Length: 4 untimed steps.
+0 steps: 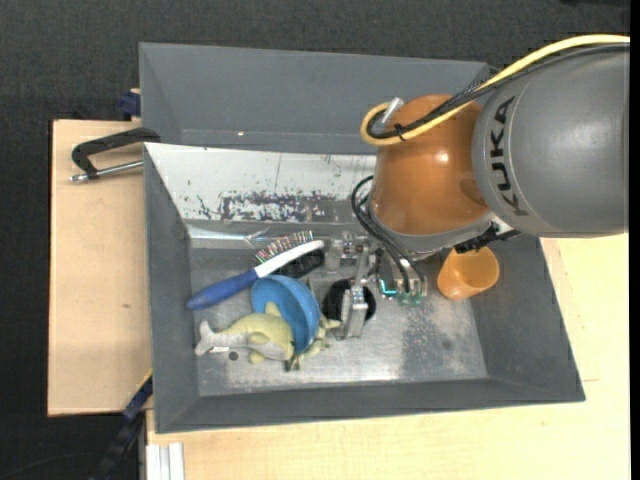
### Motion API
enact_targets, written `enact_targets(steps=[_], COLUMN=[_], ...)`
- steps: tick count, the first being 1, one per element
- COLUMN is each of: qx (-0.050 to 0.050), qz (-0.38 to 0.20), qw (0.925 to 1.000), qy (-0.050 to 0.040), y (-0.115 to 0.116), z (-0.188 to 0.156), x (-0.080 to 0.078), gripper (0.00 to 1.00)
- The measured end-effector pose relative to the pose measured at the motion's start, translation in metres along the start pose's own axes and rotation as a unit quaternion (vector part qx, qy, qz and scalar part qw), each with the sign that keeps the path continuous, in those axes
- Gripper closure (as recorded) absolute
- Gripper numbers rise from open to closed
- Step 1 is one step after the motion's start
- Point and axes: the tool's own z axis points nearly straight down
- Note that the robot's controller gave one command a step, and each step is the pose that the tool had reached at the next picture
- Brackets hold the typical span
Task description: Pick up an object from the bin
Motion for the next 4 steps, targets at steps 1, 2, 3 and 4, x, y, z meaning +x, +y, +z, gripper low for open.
enact_targets(steps=[1,2,3,4], qx=[0.002,0.002,0.004,0.002], qz=[-0.019,-0.161,-0.430,-0.428], qw=[0.9998,0.9870,0.9028,0.9038], qy=[0.0024,-0.0088,-0.0078,-0.0075], y=[-0.042,-0.038,-0.036,-0.035], z=[0.095,0.091,0.091,0.089], x=[-0.032,-0.060,-0.058,-0.060], gripper=[0.00,0.00,0.00,0.00])
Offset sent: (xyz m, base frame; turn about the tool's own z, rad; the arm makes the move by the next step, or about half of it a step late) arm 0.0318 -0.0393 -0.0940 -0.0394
